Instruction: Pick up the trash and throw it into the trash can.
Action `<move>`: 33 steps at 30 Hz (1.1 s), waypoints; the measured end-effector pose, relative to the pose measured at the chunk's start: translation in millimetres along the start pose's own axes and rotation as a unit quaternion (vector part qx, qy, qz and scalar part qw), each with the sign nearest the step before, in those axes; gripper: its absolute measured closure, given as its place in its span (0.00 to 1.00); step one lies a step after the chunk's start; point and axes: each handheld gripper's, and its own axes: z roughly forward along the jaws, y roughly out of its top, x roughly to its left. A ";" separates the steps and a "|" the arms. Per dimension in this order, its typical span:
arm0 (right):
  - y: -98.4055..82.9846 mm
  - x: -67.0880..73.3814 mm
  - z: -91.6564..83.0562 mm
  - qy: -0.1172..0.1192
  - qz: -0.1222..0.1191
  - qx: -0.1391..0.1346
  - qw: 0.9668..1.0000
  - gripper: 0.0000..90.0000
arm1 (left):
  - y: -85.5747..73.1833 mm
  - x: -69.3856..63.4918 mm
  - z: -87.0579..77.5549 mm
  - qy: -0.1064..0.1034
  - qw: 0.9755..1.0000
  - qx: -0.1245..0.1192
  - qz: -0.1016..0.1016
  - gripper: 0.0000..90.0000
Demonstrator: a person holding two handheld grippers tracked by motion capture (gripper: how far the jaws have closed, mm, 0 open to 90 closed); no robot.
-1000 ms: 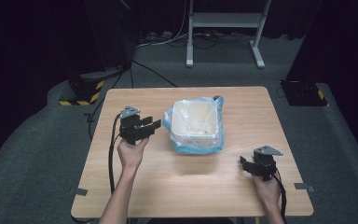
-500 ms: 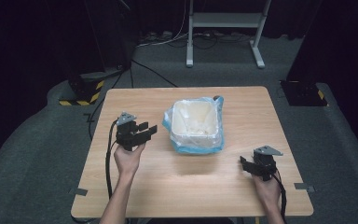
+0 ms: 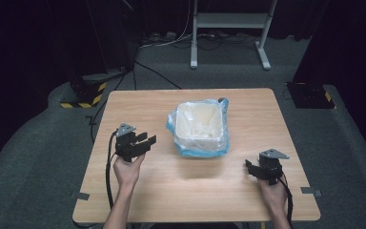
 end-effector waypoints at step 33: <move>0.0 0.0 0.0 0.000 -0.001 0.000 1.000 0.40 | -55.8 8.1 26.0 0.082 0.994 0.067 0.033 0.59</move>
